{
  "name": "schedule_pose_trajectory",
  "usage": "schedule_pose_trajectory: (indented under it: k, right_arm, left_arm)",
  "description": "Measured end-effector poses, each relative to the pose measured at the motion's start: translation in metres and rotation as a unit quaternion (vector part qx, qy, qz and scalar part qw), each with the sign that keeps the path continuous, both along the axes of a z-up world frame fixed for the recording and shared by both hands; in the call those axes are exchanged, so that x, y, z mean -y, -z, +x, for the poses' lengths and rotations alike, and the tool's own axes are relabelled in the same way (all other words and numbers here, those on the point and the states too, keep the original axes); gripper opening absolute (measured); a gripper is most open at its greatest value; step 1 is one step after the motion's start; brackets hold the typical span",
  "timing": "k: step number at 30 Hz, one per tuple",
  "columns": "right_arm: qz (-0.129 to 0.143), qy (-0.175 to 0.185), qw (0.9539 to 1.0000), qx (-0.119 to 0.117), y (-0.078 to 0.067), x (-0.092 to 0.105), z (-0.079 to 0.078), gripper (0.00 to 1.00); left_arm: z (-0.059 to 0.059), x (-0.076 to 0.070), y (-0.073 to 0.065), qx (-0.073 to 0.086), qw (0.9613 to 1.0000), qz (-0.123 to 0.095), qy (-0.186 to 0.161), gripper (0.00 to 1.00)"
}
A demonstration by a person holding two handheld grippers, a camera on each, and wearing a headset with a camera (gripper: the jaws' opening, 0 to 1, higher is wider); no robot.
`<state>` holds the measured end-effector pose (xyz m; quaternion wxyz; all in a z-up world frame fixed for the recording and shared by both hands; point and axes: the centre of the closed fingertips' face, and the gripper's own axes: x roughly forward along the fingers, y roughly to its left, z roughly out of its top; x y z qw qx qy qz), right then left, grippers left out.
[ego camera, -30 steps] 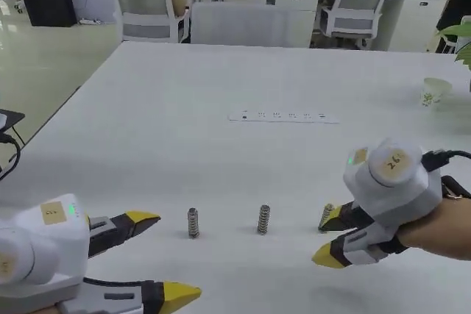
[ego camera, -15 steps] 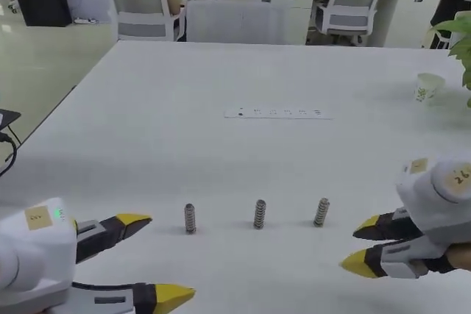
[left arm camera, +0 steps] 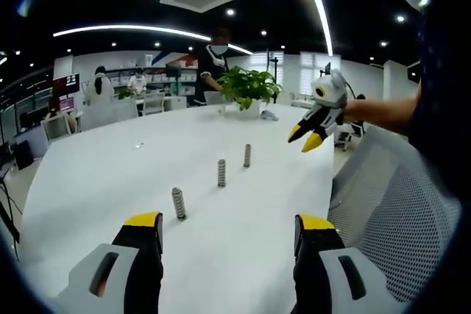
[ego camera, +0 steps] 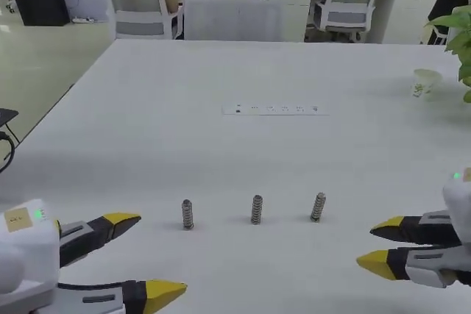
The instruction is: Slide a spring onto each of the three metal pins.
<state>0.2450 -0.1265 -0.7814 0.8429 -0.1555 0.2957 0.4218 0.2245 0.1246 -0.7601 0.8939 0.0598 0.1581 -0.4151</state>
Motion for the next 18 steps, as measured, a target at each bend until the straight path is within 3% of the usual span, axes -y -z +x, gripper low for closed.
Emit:
schedule_pose_trajectory:
  k: [13, 18]
  right_arm:
    - [0.054, 0.005, 0.9977, 0.042, -0.007, -0.002, -0.003, 0.44]
    - [0.056, 0.015, 0.9972, 0.047, -0.002, 0.007, -0.003, 0.5]
  left_arm:
    - [-0.002, -0.009, 0.0, -0.004, 0.9997, -0.013, -0.022, 0.71]
    - [-0.003, -0.011, 0.0, -0.005, 0.9995, -0.016, -0.028, 0.72]
